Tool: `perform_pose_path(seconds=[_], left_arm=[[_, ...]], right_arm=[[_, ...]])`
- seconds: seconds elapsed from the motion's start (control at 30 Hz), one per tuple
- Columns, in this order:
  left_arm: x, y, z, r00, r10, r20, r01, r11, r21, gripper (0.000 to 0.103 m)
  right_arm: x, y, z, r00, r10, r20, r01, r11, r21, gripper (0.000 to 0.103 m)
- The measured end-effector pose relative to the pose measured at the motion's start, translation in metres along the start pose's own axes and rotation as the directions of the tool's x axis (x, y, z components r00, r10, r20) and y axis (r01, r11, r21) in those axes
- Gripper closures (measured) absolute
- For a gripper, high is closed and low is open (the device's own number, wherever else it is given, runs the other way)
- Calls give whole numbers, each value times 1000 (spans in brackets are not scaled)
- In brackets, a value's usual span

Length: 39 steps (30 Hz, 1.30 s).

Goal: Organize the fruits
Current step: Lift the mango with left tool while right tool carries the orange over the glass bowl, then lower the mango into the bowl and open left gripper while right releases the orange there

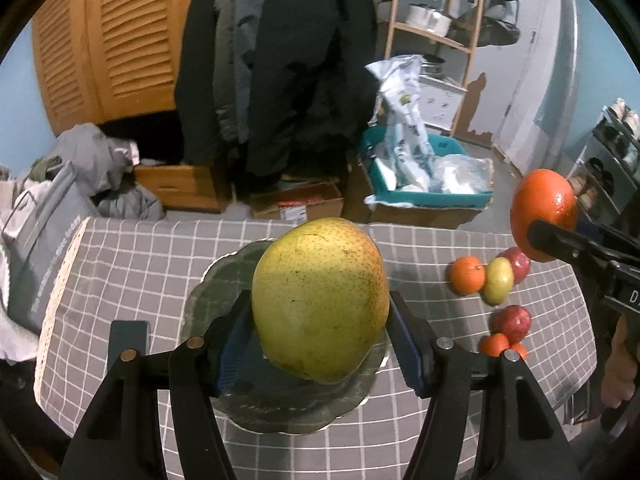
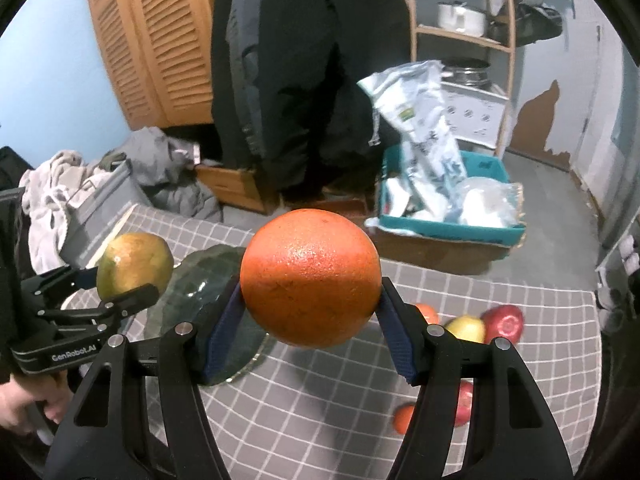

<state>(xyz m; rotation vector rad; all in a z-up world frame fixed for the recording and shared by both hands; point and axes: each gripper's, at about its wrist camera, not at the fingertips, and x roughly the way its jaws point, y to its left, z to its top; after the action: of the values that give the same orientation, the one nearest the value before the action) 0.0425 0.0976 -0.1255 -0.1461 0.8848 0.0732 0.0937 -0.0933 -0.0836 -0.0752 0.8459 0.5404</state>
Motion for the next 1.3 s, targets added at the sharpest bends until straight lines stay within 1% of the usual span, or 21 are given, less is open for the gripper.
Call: perform_pose_path(seconds=[0.27,0.47,0.57,0.73,0.83,1.03,1.3], left_arm=[[14,30,-8,999,31,-37,-32,998,-45,37],[26,51,-15,997,49,-66,-55,995,-81,37],[37,58,-17,994,57,-89,-65,994,-91,37],[60,68,-22,989,59,-133,-74,991,-111,37],[74,75,-25,986,39,-164,-62,989,-134,37],[100,83,-35,973,30,-230,-70,983,-169,37],[124,85,-47,957,46,-287,-97,982,-164,37]], right_arm=[[40,31,5,998,40,-49,-42,999,-33,38],[74,53,5,992,75,-99,-79,996,-41,38],[89,60,4,988,89,-125,-94,995,-36,38],[111,67,1,983,88,-159,-97,994,-47,38],[127,68,-5,976,93,-197,-105,993,-49,38],[153,70,-19,962,87,-259,-104,993,-55,38],[165,72,-26,953,81,-292,-104,992,-65,38]])
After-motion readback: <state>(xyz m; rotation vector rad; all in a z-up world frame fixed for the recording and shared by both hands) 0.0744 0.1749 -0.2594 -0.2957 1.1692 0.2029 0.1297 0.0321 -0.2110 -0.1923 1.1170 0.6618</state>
